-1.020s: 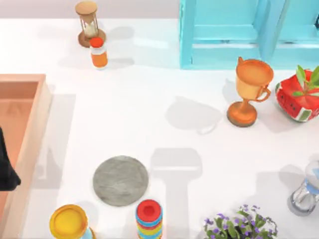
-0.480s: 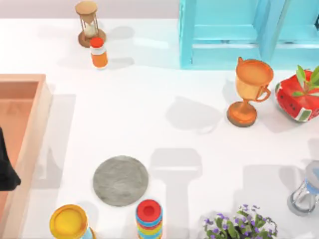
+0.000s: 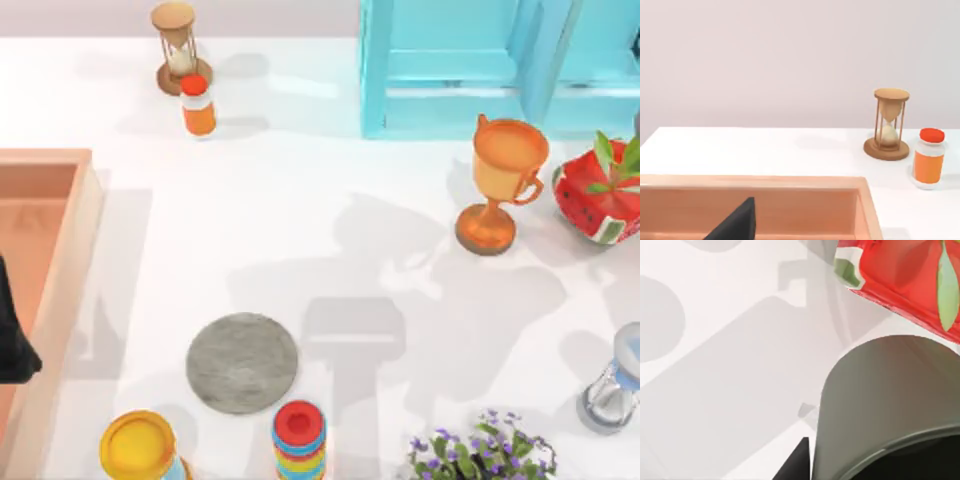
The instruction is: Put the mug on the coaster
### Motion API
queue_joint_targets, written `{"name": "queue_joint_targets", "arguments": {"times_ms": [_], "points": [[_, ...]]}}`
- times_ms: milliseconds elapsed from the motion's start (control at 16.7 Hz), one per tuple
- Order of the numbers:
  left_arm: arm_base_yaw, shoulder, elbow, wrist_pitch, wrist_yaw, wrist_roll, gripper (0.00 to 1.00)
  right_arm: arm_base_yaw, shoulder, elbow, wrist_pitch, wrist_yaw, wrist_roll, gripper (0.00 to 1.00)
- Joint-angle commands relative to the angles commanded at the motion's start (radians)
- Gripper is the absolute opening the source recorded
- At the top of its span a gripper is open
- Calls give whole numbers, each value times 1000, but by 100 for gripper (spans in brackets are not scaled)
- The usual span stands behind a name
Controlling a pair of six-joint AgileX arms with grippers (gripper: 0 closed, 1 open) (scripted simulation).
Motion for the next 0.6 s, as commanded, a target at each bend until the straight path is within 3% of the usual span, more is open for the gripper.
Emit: {"name": "queue_joint_targets", "arguments": {"times_ms": [600], "points": [[0, 0, 0, 0, 0, 0, 100, 528, 418, 660, -278, -22, 1167, 0]]}}
